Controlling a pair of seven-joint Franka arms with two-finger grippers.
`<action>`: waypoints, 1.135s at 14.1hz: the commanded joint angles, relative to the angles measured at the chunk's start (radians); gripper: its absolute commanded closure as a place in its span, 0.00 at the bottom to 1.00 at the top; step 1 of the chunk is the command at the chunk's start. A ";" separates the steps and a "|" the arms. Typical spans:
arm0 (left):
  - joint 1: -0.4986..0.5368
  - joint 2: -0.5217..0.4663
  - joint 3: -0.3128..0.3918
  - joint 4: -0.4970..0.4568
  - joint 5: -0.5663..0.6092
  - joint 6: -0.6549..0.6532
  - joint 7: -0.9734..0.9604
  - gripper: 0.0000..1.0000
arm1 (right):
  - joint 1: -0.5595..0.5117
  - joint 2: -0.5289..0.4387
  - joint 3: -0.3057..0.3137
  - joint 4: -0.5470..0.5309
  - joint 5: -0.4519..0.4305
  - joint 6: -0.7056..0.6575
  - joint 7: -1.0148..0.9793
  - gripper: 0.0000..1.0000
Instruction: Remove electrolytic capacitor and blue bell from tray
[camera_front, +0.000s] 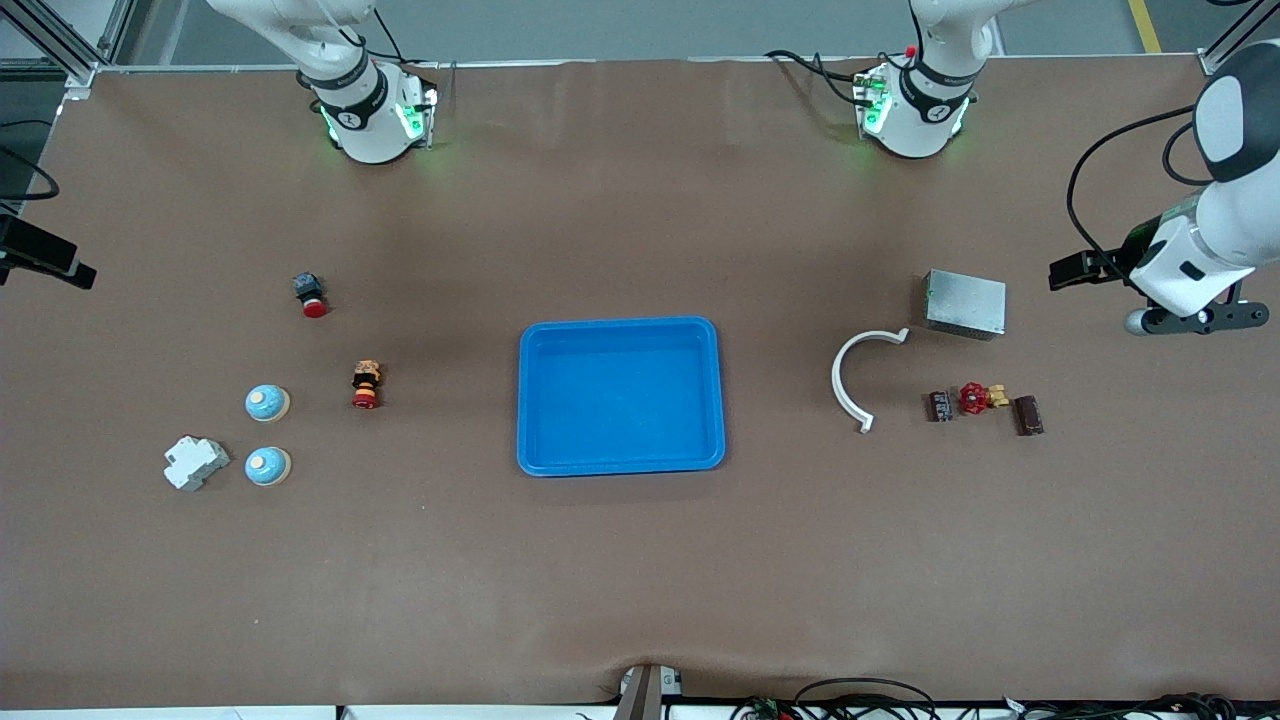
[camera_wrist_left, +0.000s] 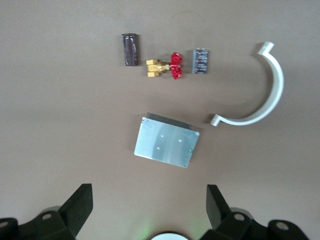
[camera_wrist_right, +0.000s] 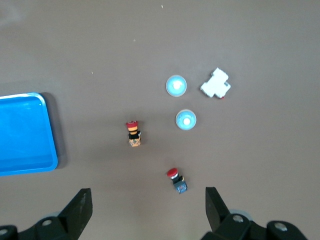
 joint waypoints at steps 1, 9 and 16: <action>0.002 0.013 -0.027 0.097 -0.018 -0.067 -0.054 0.00 | 0.025 -0.022 -0.011 -0.035 -0.017 0.037 -0.022 0.00; -0.010 0.088 -0.049 0.263 -0.017 -0.098 -0.062 0.00 | 0.050 -0.017 -0.010 -0.039 -0.007 0.057 -0.013 0.00; -0.013 0.090 -0.053 0.264 -0.013 -0.098 -0.050 0.00 | 0.044 -0.019 -0.016 -0.026 -0.020 0.048 -0.012 0.00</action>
